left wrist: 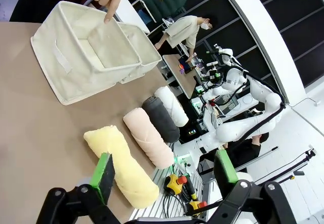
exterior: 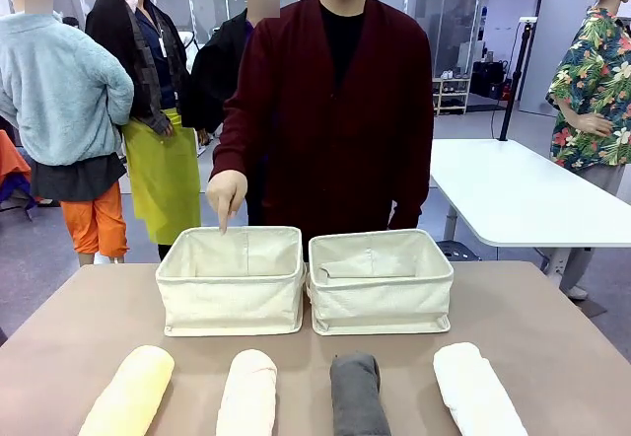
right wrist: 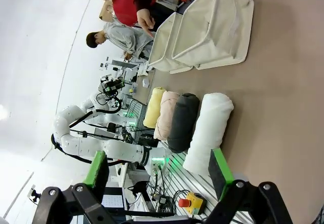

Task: Divide the towels into two baskets.
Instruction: Pick up one hotel-folded towel and place it in the Fabric basket indicated by the person.

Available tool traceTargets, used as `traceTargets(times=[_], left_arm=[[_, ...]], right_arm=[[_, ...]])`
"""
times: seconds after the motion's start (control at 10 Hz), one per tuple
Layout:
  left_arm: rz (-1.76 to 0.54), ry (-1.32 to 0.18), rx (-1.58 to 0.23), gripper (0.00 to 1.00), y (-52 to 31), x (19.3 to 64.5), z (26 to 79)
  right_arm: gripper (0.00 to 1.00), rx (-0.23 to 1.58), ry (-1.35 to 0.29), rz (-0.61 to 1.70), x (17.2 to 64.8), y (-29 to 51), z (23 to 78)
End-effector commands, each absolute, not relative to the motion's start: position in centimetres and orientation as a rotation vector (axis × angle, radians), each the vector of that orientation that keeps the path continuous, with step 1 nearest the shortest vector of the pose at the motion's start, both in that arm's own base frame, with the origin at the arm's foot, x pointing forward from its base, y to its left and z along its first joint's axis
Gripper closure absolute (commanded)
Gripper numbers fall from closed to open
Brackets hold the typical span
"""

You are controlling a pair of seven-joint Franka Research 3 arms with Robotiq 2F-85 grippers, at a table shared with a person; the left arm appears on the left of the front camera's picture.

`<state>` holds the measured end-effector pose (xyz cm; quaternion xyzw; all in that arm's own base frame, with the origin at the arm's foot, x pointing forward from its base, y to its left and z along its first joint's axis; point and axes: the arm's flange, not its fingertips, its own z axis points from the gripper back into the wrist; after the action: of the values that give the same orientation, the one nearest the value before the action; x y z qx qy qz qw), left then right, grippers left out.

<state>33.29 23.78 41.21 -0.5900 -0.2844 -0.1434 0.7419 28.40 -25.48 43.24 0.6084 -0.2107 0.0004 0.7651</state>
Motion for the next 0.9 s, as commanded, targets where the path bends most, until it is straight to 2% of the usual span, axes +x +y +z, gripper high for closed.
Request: traceTargets(times=[0.0, 0.3, 0.5, 0.8], left_arm=[[-0.314, -0.621, -1.296, 0.00, 24.0, 33.0, 41.3], [-0.314, -0.623, -1.293, 0.00, 23.8, 33.3, 41.2], [-0.456, -0.464, -1.099, 0.00, 17.4, 33.2, 44.5], [-0.572, -0.269, -0.769, 0.00, 6.5, 33.6, 46.5]], right_arm=[[0.00, 1.325, -0.466, 0.010, 28.1, -25.4, 43.4], [0.00, 1.325, -0.466, 0.010, 28.1, -25.4, 43.4], [0.00, 1.325, -0.466, 0.010, 28.1, -25.4, 43.4], [0.00, 1.325, -0.466, 0.010, 28.1, -25.4, 43.4]])
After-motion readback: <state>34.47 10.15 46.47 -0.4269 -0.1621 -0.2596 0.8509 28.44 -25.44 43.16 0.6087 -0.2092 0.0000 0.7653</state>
